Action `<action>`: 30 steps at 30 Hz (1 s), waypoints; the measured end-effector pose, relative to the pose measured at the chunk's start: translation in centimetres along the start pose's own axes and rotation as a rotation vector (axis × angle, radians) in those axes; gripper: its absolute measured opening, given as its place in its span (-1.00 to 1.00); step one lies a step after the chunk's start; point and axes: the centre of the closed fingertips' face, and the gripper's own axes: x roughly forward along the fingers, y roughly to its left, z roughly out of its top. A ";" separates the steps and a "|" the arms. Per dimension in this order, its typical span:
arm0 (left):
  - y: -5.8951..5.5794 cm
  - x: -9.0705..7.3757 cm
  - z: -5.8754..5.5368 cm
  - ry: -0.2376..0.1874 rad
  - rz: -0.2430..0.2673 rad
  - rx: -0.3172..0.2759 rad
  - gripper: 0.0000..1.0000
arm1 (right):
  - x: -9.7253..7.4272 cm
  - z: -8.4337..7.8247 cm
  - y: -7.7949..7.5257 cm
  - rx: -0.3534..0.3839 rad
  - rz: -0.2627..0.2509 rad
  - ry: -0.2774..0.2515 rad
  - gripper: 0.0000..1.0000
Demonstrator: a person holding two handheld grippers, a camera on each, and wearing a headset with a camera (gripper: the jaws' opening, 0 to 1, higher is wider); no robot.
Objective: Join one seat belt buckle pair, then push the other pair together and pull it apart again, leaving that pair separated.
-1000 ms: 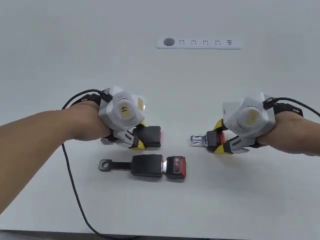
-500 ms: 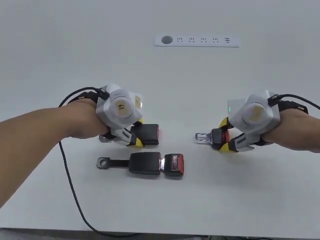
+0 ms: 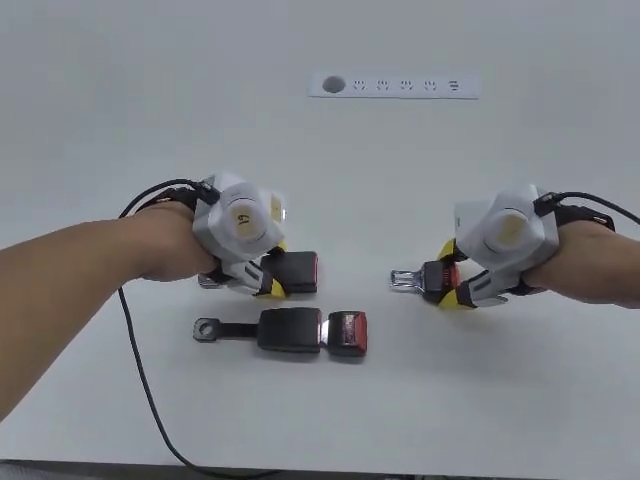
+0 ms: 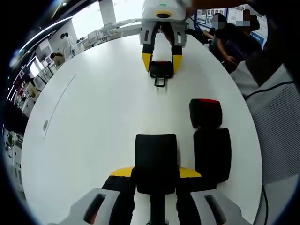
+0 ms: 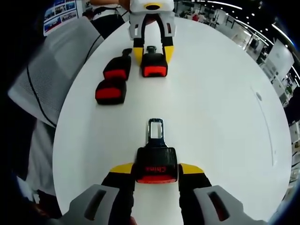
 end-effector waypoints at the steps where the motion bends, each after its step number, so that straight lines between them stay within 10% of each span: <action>1: 0.0 0.0 0.0 0.000 0.002 0.002 -0.32 | -0.2 0.1 0.1 0.001 -0.004 0.001 -0.32; 14: 0.2 -1.0 -0.8 -0.006 0.070 -0.012 -0.12 | -1.1 1.2 -0.6 0.053 -0.080 -0.042 -0.07; 24: 0.0 -5.4 -0.6 -0.125 0.197 -0.177 0.07 | -2.7 2.3 1.3 0.193 -0.148 -0.132 0.08; 30: -1.9 -7.2 -2.6 -0.175 0.260 -0.294 0.23 | -3.6 2.3 2.9 0.283 -0.194 -0.177 0.25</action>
